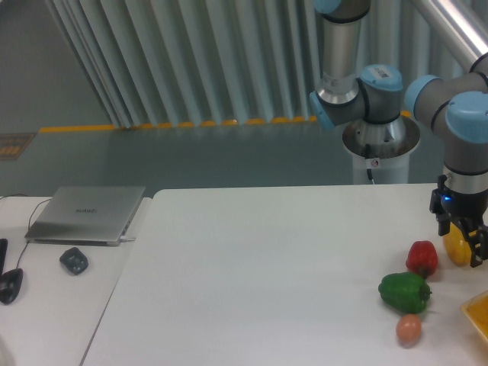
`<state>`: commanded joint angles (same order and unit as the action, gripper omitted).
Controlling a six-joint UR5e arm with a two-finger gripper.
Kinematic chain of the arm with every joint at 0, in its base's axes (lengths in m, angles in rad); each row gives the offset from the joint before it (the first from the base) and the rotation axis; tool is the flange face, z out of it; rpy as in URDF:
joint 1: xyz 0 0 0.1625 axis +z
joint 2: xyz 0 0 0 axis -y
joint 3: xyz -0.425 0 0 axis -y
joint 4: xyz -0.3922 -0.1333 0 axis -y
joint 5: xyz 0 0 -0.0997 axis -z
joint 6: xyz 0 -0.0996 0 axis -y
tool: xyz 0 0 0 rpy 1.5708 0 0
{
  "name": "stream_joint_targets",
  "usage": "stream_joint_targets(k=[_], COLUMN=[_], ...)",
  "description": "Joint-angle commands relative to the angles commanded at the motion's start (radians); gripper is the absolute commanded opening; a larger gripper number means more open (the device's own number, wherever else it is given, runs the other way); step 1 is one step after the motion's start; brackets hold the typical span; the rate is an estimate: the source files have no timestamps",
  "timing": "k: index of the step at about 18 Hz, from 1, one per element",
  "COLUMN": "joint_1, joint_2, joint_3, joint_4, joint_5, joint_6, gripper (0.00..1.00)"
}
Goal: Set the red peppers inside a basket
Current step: 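Move the gripper from the yellow pepper toward the red pepper, then lower the open gripper over the red bell pepper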
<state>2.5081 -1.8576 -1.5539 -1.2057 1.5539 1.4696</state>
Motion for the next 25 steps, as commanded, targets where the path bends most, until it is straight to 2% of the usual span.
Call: stream_joint_targets(k=[3,7,12,18,20,25], joint_1=[-0.008,-0.055,-0.064,-0.066,-0.071,-0.104], joint_2=[0.002,0.003,0.020,0.029,0.044,0.048], joint_3=[0.000,-0.005,-0.066,-0.103,-0.113,-0.129], joint_4=[0.000,0.002,0.015,0.018,0.041,0.037], joint_5=[0.000,0.003,-0.005,-0.011,-0.020,0.067], joint_6=[-0.002,-0.011,-0.012,-0.018,-0.025,-0.018], gripper=[1.00,1.00,1.00,1.00,1.00,1.00])
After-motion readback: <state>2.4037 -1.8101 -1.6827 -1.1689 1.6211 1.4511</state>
